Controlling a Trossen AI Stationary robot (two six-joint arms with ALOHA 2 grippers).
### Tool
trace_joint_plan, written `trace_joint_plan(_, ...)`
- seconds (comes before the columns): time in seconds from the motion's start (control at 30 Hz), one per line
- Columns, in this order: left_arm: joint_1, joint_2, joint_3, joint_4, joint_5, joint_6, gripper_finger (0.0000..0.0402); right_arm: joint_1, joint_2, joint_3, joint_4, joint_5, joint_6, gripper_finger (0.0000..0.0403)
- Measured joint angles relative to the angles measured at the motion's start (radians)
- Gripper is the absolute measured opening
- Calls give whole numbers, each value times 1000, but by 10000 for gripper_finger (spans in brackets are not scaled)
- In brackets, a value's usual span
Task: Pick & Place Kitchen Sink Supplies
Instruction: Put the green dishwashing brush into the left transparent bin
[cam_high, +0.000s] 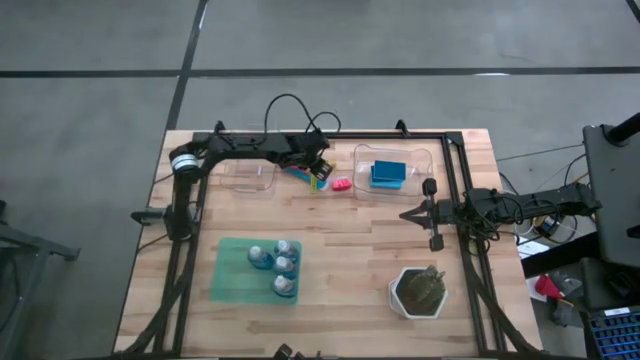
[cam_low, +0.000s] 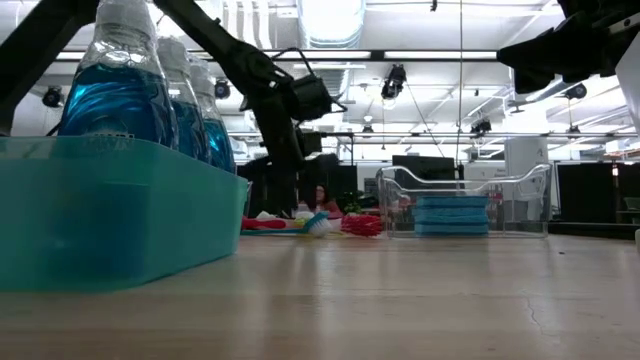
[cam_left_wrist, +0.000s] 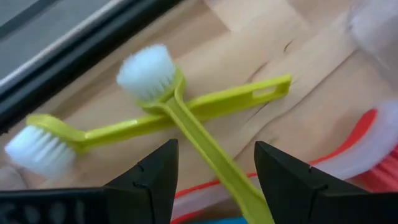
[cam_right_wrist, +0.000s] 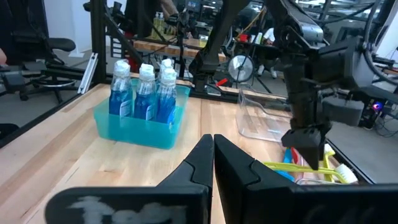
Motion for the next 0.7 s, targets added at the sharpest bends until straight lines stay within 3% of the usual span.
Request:
trace_joint_plan(0.5, 0, 46, 0, 9, 10, 37, 200, 0, 0, 0, 0, 0, 0, 8)
trace_joint_plan(0.7, 1, 46, 0, 8, 11, 33, 149, 0, 0, 0, 0, 0, -2, 8)
